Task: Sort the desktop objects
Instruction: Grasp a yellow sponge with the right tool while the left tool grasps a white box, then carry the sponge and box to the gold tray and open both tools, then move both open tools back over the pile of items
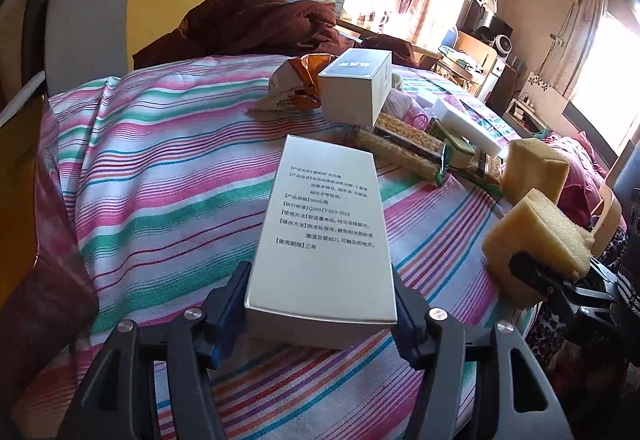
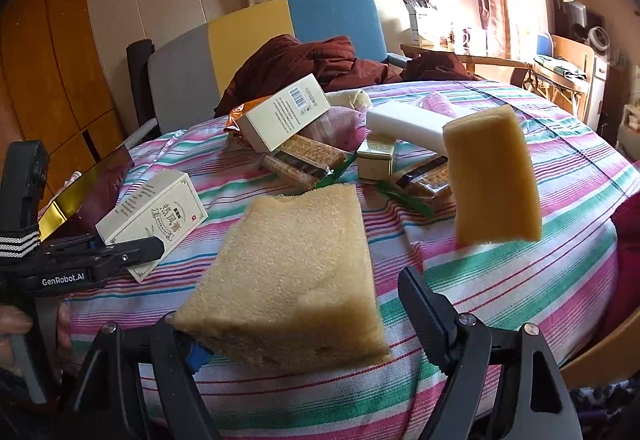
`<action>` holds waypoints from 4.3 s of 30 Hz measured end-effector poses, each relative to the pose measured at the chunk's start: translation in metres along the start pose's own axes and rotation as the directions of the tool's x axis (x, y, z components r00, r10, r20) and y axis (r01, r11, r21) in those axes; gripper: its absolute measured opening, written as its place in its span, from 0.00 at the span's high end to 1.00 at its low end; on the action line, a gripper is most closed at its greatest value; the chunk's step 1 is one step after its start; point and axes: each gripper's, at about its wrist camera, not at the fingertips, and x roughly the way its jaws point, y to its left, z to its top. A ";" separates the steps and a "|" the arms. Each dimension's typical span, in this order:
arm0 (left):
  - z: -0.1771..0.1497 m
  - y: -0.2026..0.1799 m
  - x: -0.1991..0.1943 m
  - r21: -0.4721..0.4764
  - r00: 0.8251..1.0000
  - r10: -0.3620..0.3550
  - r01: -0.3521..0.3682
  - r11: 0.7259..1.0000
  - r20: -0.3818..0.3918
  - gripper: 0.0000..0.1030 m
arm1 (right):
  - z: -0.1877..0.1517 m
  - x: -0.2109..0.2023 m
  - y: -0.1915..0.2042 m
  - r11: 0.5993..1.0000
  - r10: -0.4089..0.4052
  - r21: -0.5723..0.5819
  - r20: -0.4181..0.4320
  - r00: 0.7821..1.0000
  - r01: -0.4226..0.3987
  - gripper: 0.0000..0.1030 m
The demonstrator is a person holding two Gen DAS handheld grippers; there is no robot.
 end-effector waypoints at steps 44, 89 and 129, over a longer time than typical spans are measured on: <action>-0.010 0.173 -0.187 -0.310 0.886 0.366 -0.276 0.910 0.286 0.51 | 0.099 0.061 0.259 0.835 0.390 -0.368 -0.129 0.912 -0.409 0.42; -0.006 0.272 -0.183 -0.384 0.882 0.450 -0.370 0.846 0.142 0.44 | 0.139 0.163 0.305 0.875 0.372 -0.232 -0.242 0.896 -0.425 0.22; 0.180 -0.041 0.091 0.344 0.995 -0.083 0.099 0.934 -0.060 0.37 | 0.031 0.091 0.051 0.984 0.178 -0.006 0.012 0.984 -0.178 0.13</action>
